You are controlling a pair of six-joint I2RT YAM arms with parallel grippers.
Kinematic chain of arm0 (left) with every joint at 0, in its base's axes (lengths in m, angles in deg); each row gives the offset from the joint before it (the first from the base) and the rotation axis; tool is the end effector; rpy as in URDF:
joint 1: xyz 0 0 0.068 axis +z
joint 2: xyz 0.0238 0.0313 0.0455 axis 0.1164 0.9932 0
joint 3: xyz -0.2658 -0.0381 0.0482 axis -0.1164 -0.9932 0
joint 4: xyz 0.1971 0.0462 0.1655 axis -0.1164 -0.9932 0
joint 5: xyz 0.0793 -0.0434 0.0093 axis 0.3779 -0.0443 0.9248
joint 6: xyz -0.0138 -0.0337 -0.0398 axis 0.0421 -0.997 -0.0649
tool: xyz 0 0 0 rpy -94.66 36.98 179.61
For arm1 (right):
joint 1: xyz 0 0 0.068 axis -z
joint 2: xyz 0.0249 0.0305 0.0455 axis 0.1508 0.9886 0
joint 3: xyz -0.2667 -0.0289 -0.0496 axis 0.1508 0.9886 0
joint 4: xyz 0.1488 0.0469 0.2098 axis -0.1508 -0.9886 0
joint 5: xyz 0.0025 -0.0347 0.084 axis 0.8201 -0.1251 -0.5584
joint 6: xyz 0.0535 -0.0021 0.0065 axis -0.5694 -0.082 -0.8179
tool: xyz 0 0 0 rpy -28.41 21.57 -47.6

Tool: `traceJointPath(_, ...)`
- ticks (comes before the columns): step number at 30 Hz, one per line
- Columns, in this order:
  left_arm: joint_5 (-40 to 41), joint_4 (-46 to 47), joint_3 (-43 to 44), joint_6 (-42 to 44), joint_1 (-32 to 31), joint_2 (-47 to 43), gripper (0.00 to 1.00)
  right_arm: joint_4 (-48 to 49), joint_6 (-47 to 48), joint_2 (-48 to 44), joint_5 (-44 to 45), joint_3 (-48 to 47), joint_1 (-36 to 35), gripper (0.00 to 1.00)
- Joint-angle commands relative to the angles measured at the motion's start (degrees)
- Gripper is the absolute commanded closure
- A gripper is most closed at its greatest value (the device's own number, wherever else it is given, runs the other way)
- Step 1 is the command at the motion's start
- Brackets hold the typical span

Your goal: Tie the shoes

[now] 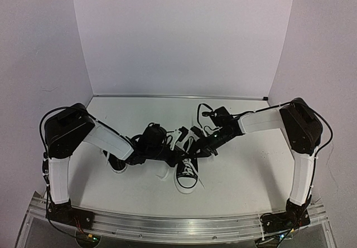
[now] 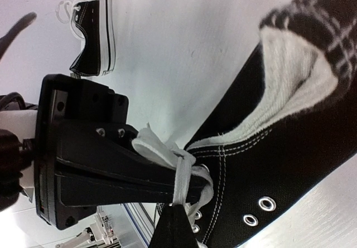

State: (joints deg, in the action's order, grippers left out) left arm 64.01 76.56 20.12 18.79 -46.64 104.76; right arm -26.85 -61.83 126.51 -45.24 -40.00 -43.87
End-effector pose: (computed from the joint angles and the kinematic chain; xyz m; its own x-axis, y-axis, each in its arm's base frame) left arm 0.2361 -0.3335 0.1233 -0.4870 0.3176 -0.8136 0.8302 0.4577 -0.3182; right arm 0.3128 0.2563 0.1449 -0.9189 -0.3449 -0.1916 -0.3295 0.4036 0.8536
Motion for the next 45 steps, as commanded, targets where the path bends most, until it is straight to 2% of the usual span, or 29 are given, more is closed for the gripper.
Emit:
traceJointPath(1,-1.51,8.73,0.07,-5.59,0.15,1.12,1.0,-0.04,0.88,-3.6,-1.74,0.95,-0.8,0.89)
traceJointPath(7,-1.51,7.94,-0.18,-5.33,0.23,0.9,1.0,-0.09,0.79,-6.4,-1.4,0.85,2.41,0.7)
traceJointPath(10,-1.27,7.04,-0.43,-4.79,0.23,0.54,1.0,-0.05,0.47,-7.29,-0.64,0.89,3.7,0.69)
traceJointPath(13,-1.32,6.45,-0.72,-4.37,0.23,0.08,1.0,-0.12,-0.23,-6.82,1.47,1.15,3.93,0.69)
traceJointPath(17,-1.36,6.03,-1.16,-3.93,0.23,-0.4,1.0,-0.39,-1.2,-4.98,4.13,1.98,3.89,0.75)
traceJointPath(21,-1.5,6.28,-1.69,-3.93,0.23,-0.58,1.0,-0.35,-1.25,-3.88,4.32,2.43,3.73,0.76)
traceJointPath(33,-2.2,6.86,-1.65,-3.57,0.34,-0.42,1.0,1.5,-1.77,-0.36,1.13,1.88,3.32,0.8)
traceJointPath(45,-2.28,7.72,-2.08,-3.88,0.41,-0.33,1.0,12.02,-8.4,-0.09,-3.61,6.44,3.33,0.78)
